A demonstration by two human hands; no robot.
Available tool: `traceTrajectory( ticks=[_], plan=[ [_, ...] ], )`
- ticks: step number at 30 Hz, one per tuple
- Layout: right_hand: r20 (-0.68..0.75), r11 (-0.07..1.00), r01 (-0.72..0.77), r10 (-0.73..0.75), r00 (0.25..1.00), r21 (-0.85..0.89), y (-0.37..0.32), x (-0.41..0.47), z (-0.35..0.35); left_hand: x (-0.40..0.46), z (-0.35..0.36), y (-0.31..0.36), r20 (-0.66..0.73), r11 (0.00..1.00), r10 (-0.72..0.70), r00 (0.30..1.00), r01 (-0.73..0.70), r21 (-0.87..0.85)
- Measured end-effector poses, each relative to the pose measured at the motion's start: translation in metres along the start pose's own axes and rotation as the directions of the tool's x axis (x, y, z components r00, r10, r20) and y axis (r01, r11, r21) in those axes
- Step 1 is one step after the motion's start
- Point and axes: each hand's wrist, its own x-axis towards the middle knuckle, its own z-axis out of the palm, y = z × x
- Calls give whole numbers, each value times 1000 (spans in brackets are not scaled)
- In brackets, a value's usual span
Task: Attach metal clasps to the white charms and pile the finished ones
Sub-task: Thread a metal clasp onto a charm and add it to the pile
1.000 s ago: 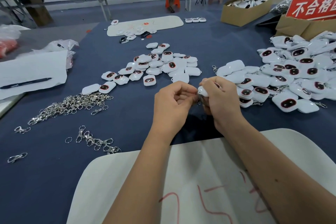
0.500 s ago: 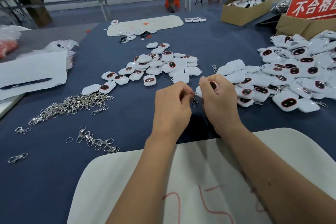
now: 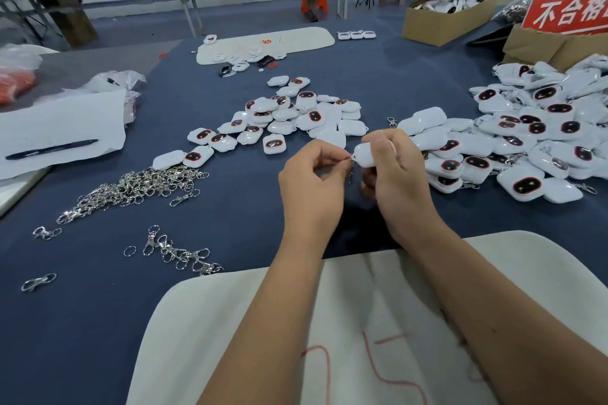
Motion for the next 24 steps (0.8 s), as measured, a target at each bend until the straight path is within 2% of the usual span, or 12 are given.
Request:
traceTrajectory(
  ticks=[2,4,7,9,11,14,16,18,19,21,22,24],
  plan=[
    [35,989,-56,52,998,140,1,2,-2,0,4,-2,16,974,-124,992,125,-189],
    [55,977,-76,67,996,199,3,3,-3,0,7,-3,36,918,-205,978,205,-340],
    [63,973,-97,86,994,208,5,5,-3,1,8,-4,20,892,-236,971,225,-392],
    [69,981,-110,100,993,158,5,4,-2,2,6,-6,-46,961,-160,986,145,-236],
    [60,990,-121,117,991,75,5,3,-2,2,2,-6,-63,999,36,997,-34,30],
    [50,995,-92,94,994,-38,4,2,-2,2,-2,-6,80,904,282,956,-292,312],
    [43,991,-71,76,996,-109,4,1,-2,3,-4,-6,156,812,351,924,-383,441],
    [19,987,-82,86,996,-139,3,1,-2,3,-5,-6,181,783,371,911,-412,467],
    [2,989,-106,107,994,-98,3,1,-1,2,-4,-6,155,826,348,924,-381,415],
    [-13,982,-169,171,985,79,-1,2,-1,1,1,-5,42,967,194,980,-198,160],
    [-3,969,-193,196,981,157,-3,2,-2,1,4,-4,5,997,77,997,-77,5],
    [27,946,-219,219,975,240,-6,2,-2,2,10,-4,31,970,-119,992,123,-211]
  ],
)
